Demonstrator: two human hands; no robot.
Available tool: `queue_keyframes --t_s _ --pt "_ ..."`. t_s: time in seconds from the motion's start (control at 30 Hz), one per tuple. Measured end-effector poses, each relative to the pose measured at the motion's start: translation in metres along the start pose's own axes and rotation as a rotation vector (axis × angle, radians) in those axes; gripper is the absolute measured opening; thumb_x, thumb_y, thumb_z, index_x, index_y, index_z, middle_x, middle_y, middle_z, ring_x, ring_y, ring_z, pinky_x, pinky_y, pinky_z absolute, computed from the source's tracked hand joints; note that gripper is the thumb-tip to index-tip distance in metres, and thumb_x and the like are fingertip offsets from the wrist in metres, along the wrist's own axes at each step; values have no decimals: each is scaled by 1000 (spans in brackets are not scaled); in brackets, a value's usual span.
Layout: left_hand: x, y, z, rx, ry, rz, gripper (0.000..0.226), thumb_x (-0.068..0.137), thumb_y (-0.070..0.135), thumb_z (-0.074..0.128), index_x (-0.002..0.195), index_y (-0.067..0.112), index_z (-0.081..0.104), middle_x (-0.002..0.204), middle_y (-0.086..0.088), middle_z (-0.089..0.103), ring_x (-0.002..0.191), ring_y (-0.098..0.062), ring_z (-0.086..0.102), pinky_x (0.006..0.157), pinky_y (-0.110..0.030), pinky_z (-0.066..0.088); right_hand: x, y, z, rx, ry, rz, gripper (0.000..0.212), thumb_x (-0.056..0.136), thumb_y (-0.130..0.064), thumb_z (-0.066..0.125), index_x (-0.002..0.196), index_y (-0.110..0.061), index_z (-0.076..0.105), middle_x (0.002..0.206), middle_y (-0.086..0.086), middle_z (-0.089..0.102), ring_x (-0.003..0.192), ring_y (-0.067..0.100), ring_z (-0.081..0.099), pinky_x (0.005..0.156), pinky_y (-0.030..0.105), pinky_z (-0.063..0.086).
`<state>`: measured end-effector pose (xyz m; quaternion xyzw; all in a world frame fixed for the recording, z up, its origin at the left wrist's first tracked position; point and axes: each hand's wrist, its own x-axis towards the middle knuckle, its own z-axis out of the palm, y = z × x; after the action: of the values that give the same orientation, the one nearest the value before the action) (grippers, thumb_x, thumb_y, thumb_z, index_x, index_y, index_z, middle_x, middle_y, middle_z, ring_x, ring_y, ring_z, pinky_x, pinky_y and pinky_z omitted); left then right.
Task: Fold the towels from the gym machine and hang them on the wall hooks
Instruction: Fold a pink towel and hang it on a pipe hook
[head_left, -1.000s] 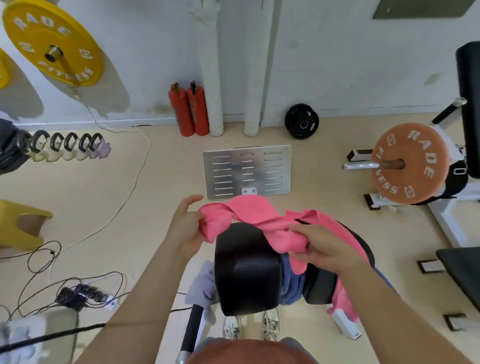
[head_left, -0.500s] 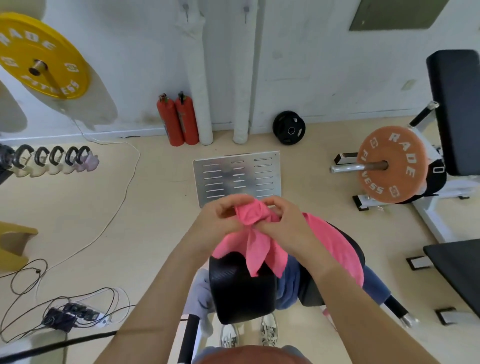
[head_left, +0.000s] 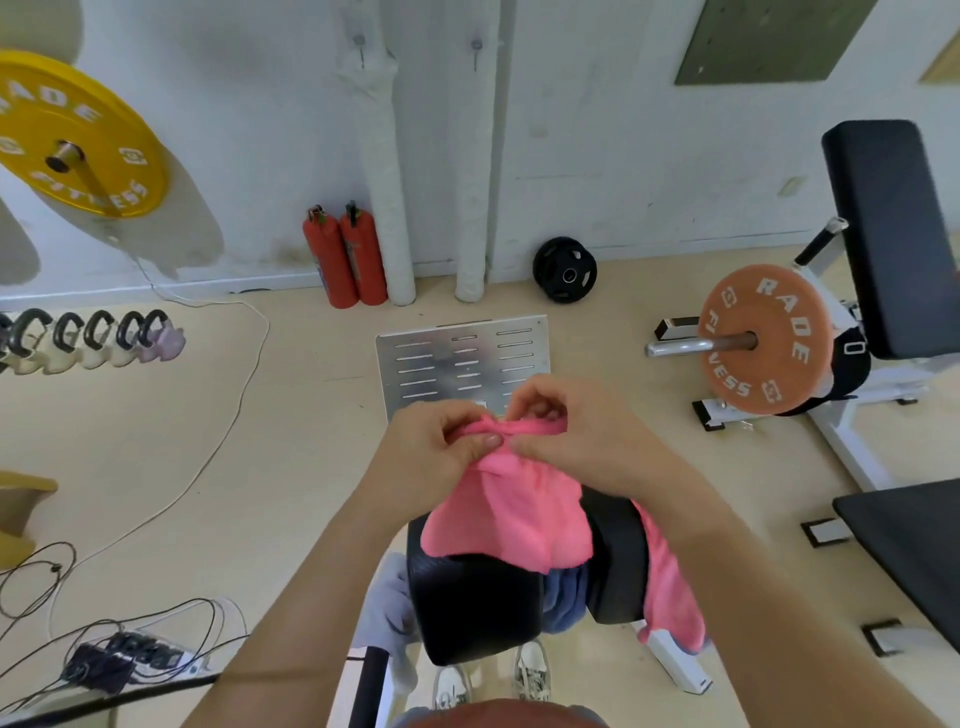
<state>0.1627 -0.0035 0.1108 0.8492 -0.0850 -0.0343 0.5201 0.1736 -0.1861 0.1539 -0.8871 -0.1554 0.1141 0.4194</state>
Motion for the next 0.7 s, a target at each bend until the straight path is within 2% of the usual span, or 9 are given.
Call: queue_keyframes --t_s 0.07,0.17,0.27,0.37,0.43,0.5,0.6,0.63,0.7 --pt "1 1 -8 57 74 23 15 78 5 73 84 18 73 65 30 64 65 11 57 65 -7 41 3 5 -22 -71 -49 82 13 74 -14 75 76 -22 65 61 -9 51 57 0 46 59 14 40" --pt "4 1 -20 20 62 53 6 77 19 70 82 22 72 67 27 65 65 6 58 65 -11 44 4 15 -48 110 -136 183 7 79 -15 76 79 -14 68 66 3 52 65 14 48 64 30 41" --pt "7 3 -22 45 57 82 8 83 21 64 83 20 72 65 24 62 63 5 53 62 -12 42 1 19 -49 533 -96 255 3 86 -11 66 84 -11 64 77 -1 61 72 7 56 63 22 50" --pt "7 5 -16 207 89 129 25 91 16 57 70 27 62 57 20 53 57 0 46 54 -10 33 0 18 -30 1043 -39 336 6 83 -14 59 84 -8 59 72 2 61 64 10 61 53 25 56" --pt "7 5 -9 254 104 112 27 90 28 52 62 27 53 56 15 50 57 -6 42 52 -13 31 0 15 -16 1259 26 380 10 81 -14 58 86 -5 58 71 7 64 58 13 64 49 25 56" --pt "8 7 -2 181 185 61 25 91 31 50 67 30 59 62 17 57 62 -7 50 57 -16 39 0 12 -7 1409 101 409 9 88 -12 54 90 -3 56 70 10 67 55 16 65 47 23 54" --pt "6 24 -6 -95 378 -3 23 94 18 56 83 35 68 86 14 66 80 5 60 70 -9 45 -2 12 -7 1485 235 457 11 94 -11 51 96 -2 55 74 12 68 53 17 65 47 22 54" --pt "4 30 -11 -160 378 18 26 93 13 57 85 34 68 87 10 67 80 5 60 72 -9 45 -2 14 -10 1431 272 458 10 94 -11 53 94 -1 57 74 11 67 54 16 65 49 23 55" --pt "-1 43 -20 -237 233 78 30 91 5 58 84 31 72 76 1 70 74 -4 62 73 -17 48 -3 17 -15 1262 311 414 10 92 -8 57 86 -4 64 73 8 67 59 14 66 57 22 57"
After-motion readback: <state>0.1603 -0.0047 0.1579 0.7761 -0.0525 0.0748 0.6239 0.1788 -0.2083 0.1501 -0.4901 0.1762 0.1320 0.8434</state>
